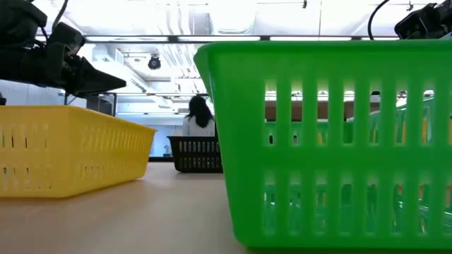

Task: Stack baskets on shelf by color

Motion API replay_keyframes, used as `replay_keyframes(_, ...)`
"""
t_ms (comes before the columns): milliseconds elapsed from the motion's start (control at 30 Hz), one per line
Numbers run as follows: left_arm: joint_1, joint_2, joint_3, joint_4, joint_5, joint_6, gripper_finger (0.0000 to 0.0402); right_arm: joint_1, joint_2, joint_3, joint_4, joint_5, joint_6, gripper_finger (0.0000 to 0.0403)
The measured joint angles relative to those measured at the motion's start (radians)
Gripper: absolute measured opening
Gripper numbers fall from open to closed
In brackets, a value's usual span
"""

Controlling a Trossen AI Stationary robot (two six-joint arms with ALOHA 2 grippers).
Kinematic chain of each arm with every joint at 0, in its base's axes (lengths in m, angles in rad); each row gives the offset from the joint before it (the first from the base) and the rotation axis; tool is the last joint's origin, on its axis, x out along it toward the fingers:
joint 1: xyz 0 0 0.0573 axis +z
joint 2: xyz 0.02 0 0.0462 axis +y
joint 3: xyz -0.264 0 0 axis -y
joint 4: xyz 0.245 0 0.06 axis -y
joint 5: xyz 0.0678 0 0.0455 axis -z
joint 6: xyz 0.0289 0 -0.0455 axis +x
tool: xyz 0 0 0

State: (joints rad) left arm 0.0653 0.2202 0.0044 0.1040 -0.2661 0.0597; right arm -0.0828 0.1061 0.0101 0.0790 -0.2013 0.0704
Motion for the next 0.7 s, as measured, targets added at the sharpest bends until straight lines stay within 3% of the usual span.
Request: replay_keyframes(700, 0.0, 0.0, 0.0, 0.0, 0.0, 0.0, 0.0, 0.0, 0.0, 0.0, 0.01, 0.0, 0.003, 0.0009)
